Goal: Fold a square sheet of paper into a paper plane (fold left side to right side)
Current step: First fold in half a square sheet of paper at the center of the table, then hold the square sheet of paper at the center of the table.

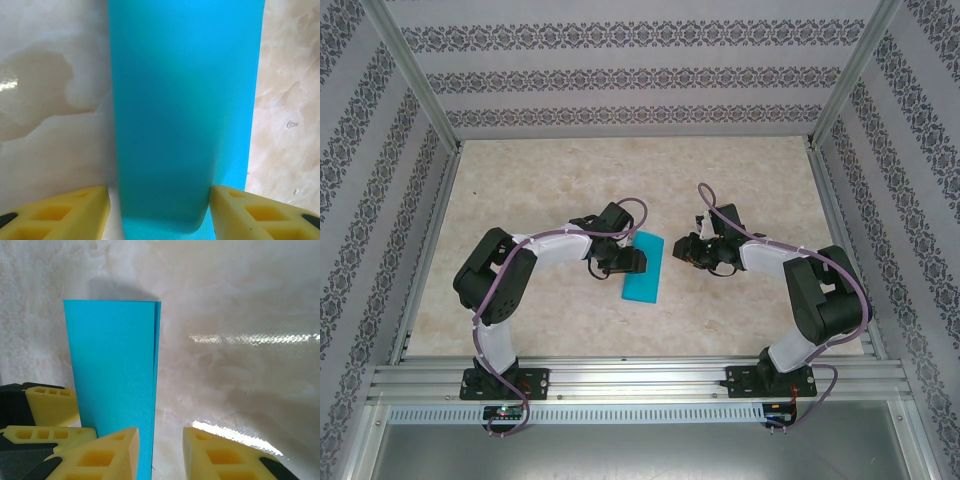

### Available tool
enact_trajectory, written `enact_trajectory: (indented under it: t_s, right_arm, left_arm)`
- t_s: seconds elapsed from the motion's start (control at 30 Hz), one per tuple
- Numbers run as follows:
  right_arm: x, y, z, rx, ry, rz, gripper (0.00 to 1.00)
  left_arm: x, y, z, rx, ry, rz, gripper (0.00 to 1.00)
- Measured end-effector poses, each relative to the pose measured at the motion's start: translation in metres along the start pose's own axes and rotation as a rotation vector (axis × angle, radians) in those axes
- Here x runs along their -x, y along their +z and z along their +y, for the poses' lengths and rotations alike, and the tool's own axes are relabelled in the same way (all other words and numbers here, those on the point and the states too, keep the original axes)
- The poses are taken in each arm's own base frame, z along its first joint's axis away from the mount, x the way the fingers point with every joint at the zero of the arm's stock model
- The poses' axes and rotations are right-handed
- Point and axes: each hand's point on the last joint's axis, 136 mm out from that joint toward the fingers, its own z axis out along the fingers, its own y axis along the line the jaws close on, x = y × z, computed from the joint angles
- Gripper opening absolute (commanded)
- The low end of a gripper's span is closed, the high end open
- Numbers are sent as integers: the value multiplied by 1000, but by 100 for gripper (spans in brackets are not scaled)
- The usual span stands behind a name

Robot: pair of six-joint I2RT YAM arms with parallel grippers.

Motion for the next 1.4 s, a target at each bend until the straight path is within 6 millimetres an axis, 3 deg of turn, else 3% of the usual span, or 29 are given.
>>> enact_trajectory:
  t_s: [0.93,1.4]
  right_arm:
    - [-8,4,7,4,-18,20,28]
    - [-21,15,16,8,-29,59,22]
  left_arm:
    - [0,2,0,20,5,15,59]
    - [0,1,0,21,5,16,59]
